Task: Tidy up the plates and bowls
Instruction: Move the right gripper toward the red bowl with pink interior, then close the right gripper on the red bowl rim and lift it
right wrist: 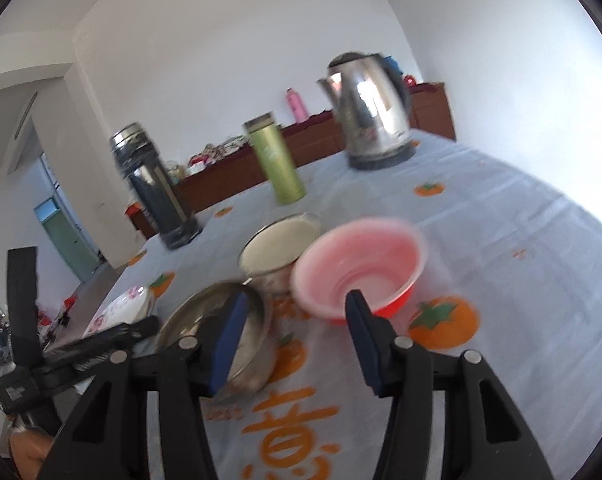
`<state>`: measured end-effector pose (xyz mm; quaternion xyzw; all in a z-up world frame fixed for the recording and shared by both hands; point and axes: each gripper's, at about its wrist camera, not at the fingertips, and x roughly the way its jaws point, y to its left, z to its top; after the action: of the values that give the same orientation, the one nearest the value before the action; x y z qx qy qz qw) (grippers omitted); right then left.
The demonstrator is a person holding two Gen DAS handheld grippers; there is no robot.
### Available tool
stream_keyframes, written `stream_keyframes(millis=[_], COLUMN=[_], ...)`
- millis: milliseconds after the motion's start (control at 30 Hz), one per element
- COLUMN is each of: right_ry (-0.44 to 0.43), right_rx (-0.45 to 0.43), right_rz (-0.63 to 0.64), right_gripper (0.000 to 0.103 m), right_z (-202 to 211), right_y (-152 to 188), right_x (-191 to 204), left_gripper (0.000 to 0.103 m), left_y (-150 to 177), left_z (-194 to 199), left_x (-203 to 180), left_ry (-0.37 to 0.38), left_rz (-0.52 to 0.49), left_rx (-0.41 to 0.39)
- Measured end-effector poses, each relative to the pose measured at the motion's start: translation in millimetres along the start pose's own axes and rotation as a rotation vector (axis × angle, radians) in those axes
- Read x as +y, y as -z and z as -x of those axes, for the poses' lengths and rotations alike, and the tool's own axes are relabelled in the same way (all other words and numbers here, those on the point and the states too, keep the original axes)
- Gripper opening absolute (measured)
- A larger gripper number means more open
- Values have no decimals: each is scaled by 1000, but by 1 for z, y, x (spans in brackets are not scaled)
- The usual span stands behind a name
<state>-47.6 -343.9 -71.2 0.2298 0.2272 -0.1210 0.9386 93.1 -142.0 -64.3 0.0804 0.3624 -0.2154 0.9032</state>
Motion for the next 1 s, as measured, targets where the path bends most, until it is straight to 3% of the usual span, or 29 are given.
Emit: stream_keyframes(millis=[67, 133, 200, 300, 400, 500, 567, 633, 833, 1000], right_ry=[23, 54, 70, 75, 72, 91, 89, 63, 37, 36], right_rx=[-4, -2, 21, 61, 146, 209, 236, 261, 287, 293], right_rz=[-20, -64, -96, -124, -114, -114, -154, -204, -228, -225], right_gripper=[51, 51, 51, 51, 51, 51, 49, 36, 14, 9], right_z=[0, -2, -10, -26, -52, -72, -80, -86, -93, -90], right_y=[-11, -21, -27, -31, -31, -27, -23, -19, -16, -17], right_x=[-17, -39, -56, -72, -74, -76, -84, -91, -96, -91], left_gripper=[61, 61, 61, 61, 61, 61, 61, 61, 61, 61], left_y=[-13, -22, -27, -33, -40, -41, -40, -40, -38, -38], left_z=[1, 3, 3, -12, -37, -47, -49, -51, -56, -52], left_x=[-9, -26, -53, -98, -115, -115, -121, -126, -128, -135], left_ry=[7, 65, 117, 128, 140, 147, 132, 101, 96, 83], left_rz=[-29, -61, -105, -174, -151, -105, -127, -151, -138, -164], left_rx=[-3, -4, 0, 50, 138, 155, 149, 141, 146, 123])
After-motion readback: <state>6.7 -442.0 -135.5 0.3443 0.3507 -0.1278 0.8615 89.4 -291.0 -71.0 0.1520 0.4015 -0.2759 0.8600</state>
